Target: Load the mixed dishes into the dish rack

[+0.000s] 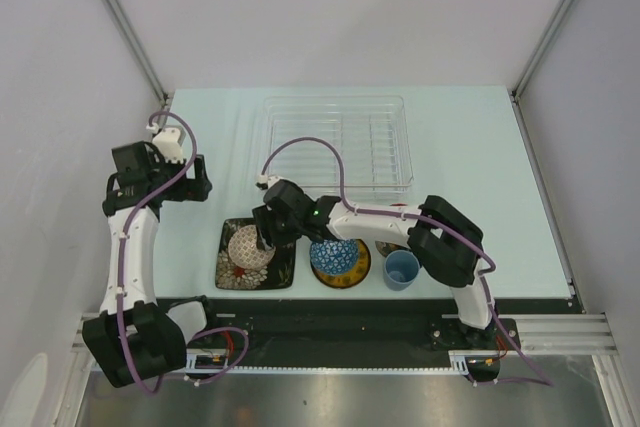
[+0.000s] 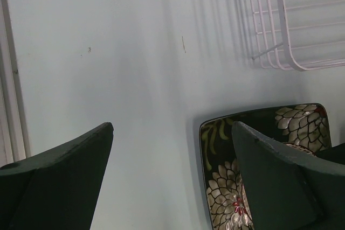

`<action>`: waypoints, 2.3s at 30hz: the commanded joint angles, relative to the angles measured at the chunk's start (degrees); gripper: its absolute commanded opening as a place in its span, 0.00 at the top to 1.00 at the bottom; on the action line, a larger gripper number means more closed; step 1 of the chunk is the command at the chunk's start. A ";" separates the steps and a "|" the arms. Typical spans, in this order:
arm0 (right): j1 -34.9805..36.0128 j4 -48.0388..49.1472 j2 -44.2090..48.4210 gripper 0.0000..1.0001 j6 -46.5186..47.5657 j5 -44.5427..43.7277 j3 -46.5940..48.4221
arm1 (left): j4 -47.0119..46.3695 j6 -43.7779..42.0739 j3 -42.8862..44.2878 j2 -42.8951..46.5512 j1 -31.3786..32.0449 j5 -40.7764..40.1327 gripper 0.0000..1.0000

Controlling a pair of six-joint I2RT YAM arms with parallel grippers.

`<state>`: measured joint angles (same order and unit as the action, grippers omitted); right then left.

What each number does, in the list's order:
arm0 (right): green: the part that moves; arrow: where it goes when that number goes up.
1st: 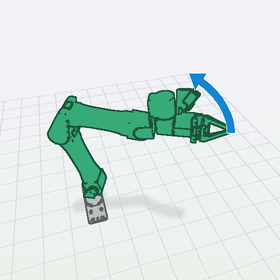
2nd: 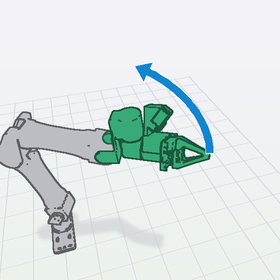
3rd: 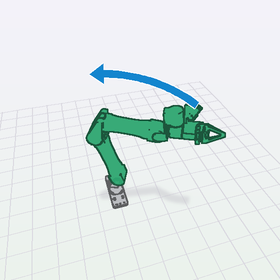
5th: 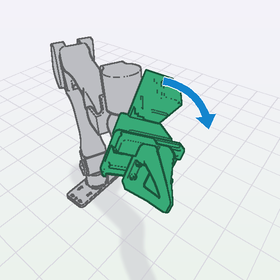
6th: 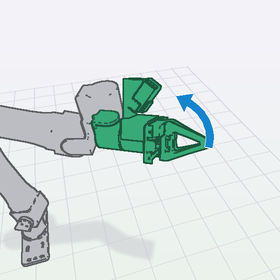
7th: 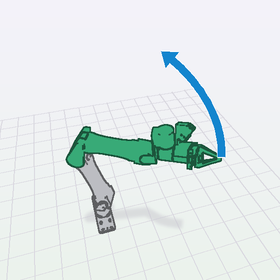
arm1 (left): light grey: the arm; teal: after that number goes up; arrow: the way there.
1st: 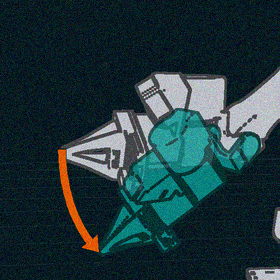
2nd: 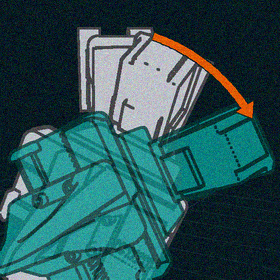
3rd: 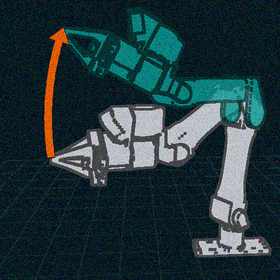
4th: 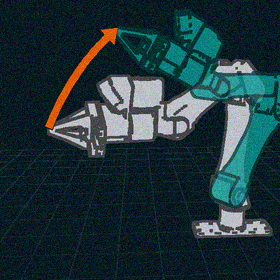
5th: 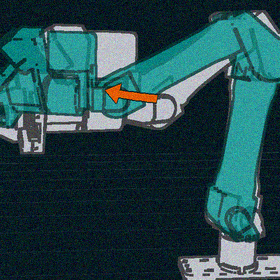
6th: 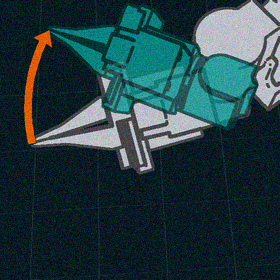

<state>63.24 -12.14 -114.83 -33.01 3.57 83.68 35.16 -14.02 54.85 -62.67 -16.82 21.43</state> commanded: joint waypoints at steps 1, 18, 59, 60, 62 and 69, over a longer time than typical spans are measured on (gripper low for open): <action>-0.14 1.42 -1.36 0.44 -1.18 0.56 -0.01 | -1.41 0.13 0.34 1.77 -0.50 1.42 0.03; -0.14 -5.68 -2.34 1.00 3.74 -5.48 4.12 | -1.23 0.49 -0.01 3.17 -0.50 2.56 0.04; -26.07 76.65 -15.77 1.00 121.08 -96.91 19.76 | -5.19 0.93 -5.81 1.50 -0.50 2.48 0.04; -26.07 76.91 -16.48 1.00 121.17 -96.91 20.03 | -5.27 1.01 -5.72 1.42 -0.50 2.48 0.04; -26.15 77.18 -17.62 1.00 121.08 -97.17 20.56 | -5.36 1.10 -5.81 1.15 -0.58 2.65 0.04; -25.98 77.53 -23.51 1.00 120.99 -98.23 24.25 | -5.89 1.37 -5.72 0.62 -0.50 2.74 0.04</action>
<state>36.75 59.81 -136.18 86.74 -86.08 103.68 31.09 -13.06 49.17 -61.73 -16.84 22.94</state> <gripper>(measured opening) 0.067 0.963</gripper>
